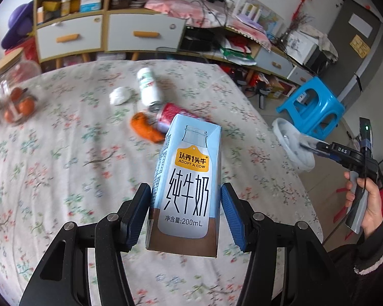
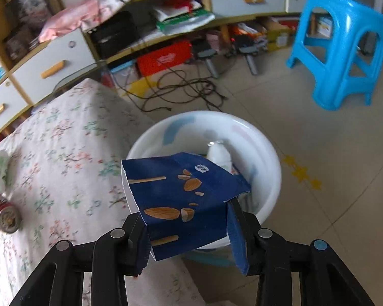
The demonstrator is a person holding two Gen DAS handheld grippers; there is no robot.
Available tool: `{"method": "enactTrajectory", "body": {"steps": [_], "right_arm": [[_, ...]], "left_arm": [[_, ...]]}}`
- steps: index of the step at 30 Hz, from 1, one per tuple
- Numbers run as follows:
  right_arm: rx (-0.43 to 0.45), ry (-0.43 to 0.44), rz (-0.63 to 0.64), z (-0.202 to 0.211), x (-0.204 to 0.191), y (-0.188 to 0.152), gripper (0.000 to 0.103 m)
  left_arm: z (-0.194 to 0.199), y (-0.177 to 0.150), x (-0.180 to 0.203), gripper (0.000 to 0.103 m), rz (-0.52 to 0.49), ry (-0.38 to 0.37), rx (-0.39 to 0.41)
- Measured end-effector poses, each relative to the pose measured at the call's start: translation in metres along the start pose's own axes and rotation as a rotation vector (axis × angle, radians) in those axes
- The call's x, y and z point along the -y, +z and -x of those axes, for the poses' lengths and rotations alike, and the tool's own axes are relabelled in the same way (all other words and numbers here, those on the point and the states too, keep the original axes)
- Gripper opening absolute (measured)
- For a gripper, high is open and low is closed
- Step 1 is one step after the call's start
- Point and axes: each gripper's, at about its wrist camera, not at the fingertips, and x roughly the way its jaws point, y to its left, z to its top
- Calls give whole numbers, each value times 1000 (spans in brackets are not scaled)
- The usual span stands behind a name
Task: Collect trash
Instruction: 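Drop the blue box into the bucket with the right tool while the left drops the carton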
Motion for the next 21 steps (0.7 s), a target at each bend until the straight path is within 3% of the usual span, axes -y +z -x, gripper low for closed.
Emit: {"method": "enactTrajectory", "body": {"steps": [2, 12, 21], "right_arm": [[-18, -3, -21, -3, 7, 1, 65], [0, 3, -35, 17, 34, 0, 70], [0, -37, -74, 32, 83, -10, 70]], "left_arm": [[-7, 5, 13, 59, -18, -11, -7], [-50, 25, 100, 59, -129, -98, -50], [-99, 45, 189, 59, -234, -165, -87]]}}
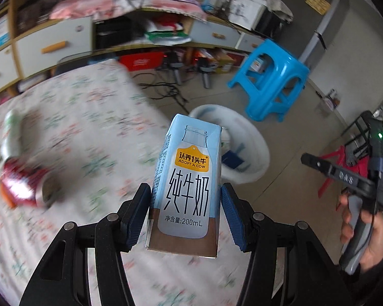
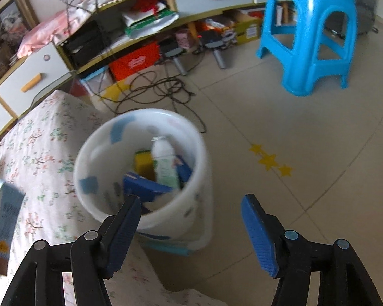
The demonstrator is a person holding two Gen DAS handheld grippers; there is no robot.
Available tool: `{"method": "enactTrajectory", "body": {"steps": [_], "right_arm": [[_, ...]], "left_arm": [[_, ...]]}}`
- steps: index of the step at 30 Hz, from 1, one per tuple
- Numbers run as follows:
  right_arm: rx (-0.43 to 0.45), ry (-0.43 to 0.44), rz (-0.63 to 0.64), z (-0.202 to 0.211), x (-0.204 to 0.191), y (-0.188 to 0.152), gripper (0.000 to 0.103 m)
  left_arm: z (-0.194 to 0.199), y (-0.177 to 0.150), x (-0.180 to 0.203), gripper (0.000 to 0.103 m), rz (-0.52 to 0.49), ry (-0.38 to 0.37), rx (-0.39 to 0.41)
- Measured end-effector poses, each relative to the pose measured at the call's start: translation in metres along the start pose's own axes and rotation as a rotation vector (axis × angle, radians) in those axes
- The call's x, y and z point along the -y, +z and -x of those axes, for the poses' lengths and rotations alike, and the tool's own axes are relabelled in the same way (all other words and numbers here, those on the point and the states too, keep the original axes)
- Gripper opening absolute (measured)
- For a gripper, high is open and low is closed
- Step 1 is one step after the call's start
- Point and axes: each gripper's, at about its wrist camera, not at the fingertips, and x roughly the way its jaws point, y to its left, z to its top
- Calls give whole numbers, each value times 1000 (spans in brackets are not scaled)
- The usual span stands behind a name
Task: Collect trash
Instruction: 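Drop the blue box into the bucket with the right tool while the left drops the carton, then move both tools back over the table toward the red can and orange toy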
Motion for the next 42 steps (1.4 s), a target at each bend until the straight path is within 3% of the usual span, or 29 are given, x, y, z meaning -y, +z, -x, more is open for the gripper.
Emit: {"method": "enactTrajectory", "body": {"steps": [14, 16, 19, 23, 25, 27, 42], "right_arm": [[19, -1, -47, 5, 30, 5, 70], [20, 1, -44, 4, 29, 7, 70], [25, -1, -43, 2, 28, 9, 70], [26, 7, -54, 2, 29, 10, 72], [27, 11, -54, 2, 27, 11, 72], [33, 20, -47, 4, 22, 11, 74], [60, 70, 66, 12, -44, 6, 82]], "left_arm": [[-74, 55, 53, 60, -70, -36, 6], [-79, 57, 53, 77, -54, -28, -16], [-77, 57, 53, 86, -37, 13, -1], [-67, 49, 48, 89, -44, 52, 7], [-59, 44, 43, 100, -42, 76, 23], [-48, 38, 36, 103, -35, 94, 47], [43, -7, -36, 103, 18, 205, 118]]}}
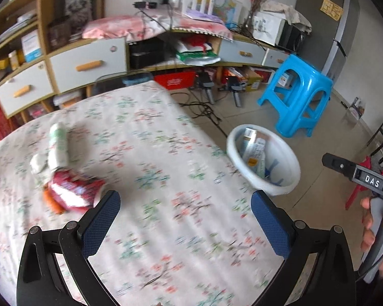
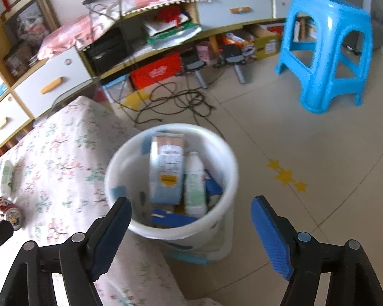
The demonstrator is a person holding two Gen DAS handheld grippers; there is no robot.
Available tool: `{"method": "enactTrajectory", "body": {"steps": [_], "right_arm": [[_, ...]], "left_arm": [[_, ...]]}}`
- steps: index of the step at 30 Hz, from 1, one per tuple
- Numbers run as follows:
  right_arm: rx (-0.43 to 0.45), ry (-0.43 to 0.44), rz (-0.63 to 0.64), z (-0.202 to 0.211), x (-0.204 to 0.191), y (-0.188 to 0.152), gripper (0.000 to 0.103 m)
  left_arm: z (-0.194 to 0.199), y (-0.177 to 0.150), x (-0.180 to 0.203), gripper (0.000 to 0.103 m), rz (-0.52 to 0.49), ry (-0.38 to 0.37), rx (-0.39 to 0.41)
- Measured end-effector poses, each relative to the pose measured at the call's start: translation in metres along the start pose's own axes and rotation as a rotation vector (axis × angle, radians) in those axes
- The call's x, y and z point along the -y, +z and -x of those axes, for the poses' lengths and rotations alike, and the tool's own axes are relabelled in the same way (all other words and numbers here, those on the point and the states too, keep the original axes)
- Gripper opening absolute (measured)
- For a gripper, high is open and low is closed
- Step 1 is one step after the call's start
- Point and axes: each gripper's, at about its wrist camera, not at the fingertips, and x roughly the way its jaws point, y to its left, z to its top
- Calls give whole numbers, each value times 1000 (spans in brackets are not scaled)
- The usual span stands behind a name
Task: Collect trash
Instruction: 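Move both tools back over the table toward the red can and orange toy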
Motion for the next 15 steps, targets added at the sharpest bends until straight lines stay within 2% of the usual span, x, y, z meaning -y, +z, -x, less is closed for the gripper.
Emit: {"method": "enactTrajectory", "body": {"steps": [15], "right_arm": [[-6, 56, 148, -9, -90, -12, 83]], "left_arm": [[43, -35, -98, 103, 108, 112, 2]]}}
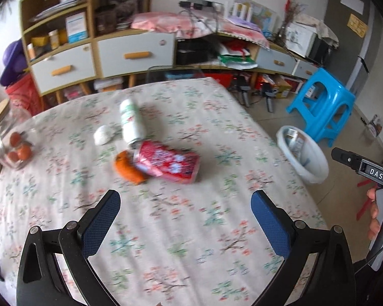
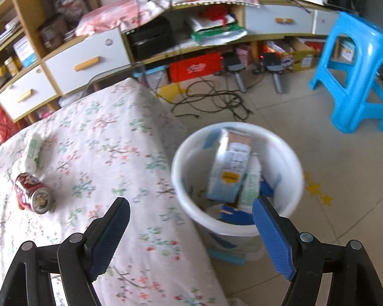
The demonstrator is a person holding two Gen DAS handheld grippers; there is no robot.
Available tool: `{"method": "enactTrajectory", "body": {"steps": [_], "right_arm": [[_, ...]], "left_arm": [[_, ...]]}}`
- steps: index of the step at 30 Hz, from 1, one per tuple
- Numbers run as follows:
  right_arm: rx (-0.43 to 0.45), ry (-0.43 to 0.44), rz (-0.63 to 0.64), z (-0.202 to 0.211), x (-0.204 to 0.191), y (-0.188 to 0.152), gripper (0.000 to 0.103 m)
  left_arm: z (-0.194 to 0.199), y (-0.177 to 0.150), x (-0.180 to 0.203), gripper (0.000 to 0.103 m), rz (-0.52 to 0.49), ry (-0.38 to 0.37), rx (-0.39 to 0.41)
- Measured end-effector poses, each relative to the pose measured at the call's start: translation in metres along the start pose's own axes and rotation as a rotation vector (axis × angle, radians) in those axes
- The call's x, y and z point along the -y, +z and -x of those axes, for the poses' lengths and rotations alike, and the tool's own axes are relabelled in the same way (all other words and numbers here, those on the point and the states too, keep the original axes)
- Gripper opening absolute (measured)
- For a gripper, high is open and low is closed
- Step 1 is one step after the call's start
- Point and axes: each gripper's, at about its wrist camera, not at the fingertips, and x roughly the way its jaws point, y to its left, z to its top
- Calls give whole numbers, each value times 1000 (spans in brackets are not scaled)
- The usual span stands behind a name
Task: Collect trash
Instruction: 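Move both tools back over the table toward the red can and orange toy, then grasp the red milk can with the right tool and lift it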
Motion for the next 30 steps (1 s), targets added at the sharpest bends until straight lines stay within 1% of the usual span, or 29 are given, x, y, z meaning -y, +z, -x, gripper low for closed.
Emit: {"method": "enactTrajectory", "body": {"steps": [7, 10, 13, 15, 19, 24, 27, 30], "right_arm": [[-12, 23, 60, -10, -40, -1, 85], [-22, 31, 85, -18, -59, -1, 85], [-33, 34, 111, -27, -77, -2, 85], [-50, 40, 130, -36, -91, -4, 86], [-75, 58, 175, -51, -122, -8, 86], [-96, 78, 227, -66, -162, -13, 86], [-99, 100, 267, -74, -185, -16, 86], [-116, 126, 315, -87, -208, -19, 86]], "left_arm": [[4, -12, -48, 103, 48, 48, 5], [3, -18, -72, 103, 98, 60, 8], [0, -28, -101, 103, 171, 60, -2], [-1, -32, -114, 103, 190, 63, -9], [4, -42, -132, 103, 200, 81, -2], [1, -49, -155, 103, 220, 96, -30], [-1, -51, -169, 103, 251, 114, -53], [-2, -52, -182, 103, 299, 150, -65]]}}
